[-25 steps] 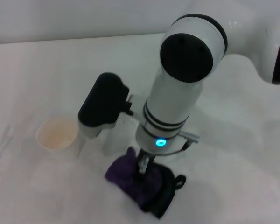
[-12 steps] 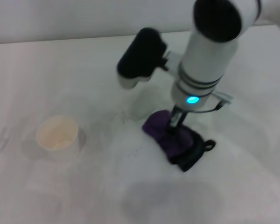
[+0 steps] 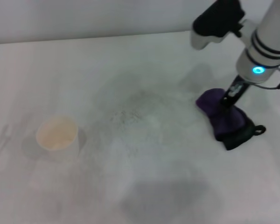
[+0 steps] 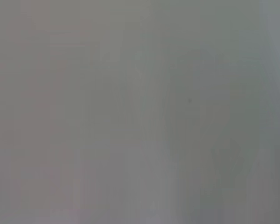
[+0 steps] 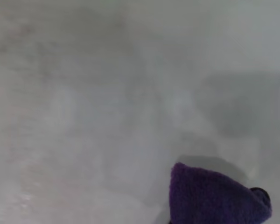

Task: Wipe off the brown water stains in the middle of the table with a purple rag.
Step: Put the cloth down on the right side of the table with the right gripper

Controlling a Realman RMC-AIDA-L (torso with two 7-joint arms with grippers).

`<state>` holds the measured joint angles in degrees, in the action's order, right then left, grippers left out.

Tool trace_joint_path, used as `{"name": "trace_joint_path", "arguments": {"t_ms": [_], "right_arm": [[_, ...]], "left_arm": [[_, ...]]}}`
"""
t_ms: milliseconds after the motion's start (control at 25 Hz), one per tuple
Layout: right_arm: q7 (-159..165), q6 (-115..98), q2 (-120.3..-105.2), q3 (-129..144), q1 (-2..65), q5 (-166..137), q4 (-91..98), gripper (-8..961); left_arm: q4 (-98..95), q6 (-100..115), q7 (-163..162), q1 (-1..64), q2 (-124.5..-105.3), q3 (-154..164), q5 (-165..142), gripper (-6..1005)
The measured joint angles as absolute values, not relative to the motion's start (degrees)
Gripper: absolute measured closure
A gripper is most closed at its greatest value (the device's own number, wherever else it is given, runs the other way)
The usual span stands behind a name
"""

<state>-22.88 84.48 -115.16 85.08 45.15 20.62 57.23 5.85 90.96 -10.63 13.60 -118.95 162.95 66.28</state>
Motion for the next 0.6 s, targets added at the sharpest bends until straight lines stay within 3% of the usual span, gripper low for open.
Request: {"name": "trace_joint_path", "arguments": {"t_ms": [400,600], "right_arm": [[-27.4,83.5,-115.22,80.2,44.0,19.3,54.7,861],[-27.4,82.4,-115.22,80.1,44.3,18.8,53.2,786]], "left_arm": [[5.9,91.0,-10.6,14.5,-118.91,162.9,66.3,112],[6.1,91.0,-10.6,14.7,-118.91,162.9,66.2,113]]}}
